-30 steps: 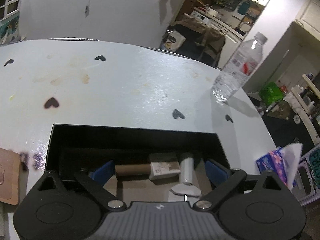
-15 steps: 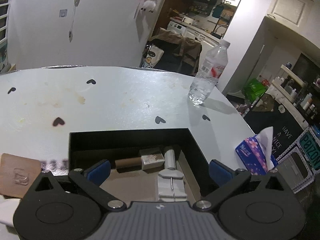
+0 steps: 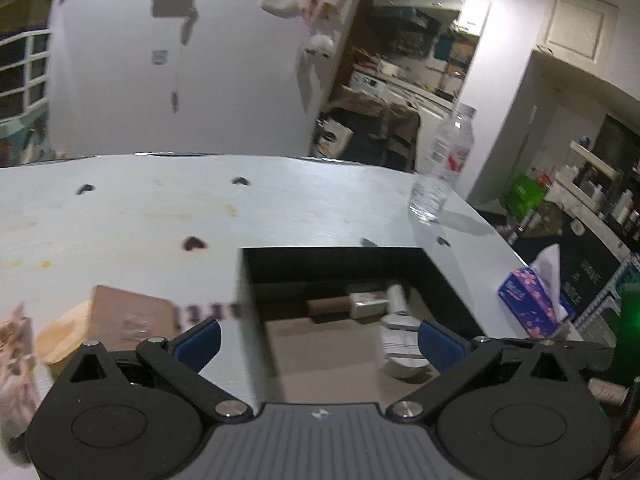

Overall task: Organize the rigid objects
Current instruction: 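Return the left tool and grasp the white charger plug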

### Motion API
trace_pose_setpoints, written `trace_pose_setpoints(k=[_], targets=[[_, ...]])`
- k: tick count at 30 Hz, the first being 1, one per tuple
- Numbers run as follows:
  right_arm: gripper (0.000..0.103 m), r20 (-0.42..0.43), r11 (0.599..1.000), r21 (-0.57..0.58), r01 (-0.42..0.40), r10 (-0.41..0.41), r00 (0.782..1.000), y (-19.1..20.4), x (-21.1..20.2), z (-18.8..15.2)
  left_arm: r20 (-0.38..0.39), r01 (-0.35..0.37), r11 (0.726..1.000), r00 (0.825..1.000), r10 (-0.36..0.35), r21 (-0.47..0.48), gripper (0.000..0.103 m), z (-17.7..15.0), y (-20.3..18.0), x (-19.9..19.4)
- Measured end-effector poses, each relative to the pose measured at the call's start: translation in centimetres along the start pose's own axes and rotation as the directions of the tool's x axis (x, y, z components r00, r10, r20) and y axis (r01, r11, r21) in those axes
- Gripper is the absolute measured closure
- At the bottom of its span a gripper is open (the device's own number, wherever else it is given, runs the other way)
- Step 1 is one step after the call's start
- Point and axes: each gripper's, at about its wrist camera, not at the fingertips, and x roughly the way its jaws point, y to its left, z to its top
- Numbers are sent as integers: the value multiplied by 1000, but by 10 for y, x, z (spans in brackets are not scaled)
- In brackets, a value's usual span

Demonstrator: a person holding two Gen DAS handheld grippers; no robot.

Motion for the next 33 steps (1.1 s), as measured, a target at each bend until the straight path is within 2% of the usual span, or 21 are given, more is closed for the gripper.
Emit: trace_pose_setpoints(k=[7,14,19,26,30,33], targets=[[98,2,1000,6,2,-2,1000,0,0,-1,58,-86,996,995,85,13,0,-19,30,-17],[98,2,1000,10,1,-1,1000,0,-1,-1,107,-201,980,974,200,3,0,-38,60,-23],[98,5,1000,16,6,-6,1000,0,-1,-1,99,-257,966,961,259,-32,0,-49,83,-22],[98,7,1000,25,15,-16,1000,1,-1,-1,68,-269,963,960,270,-27,1,-55,102,-14],[98,3,999,29,24,-24,1000,2,-1,-1,50,-259,966,964,260,-23,12,-58,105,-8],[98,2,999,30,27,-28,1000,3,-1,0,44,-270,963,962,270,-4,14,-61,104,-3]])
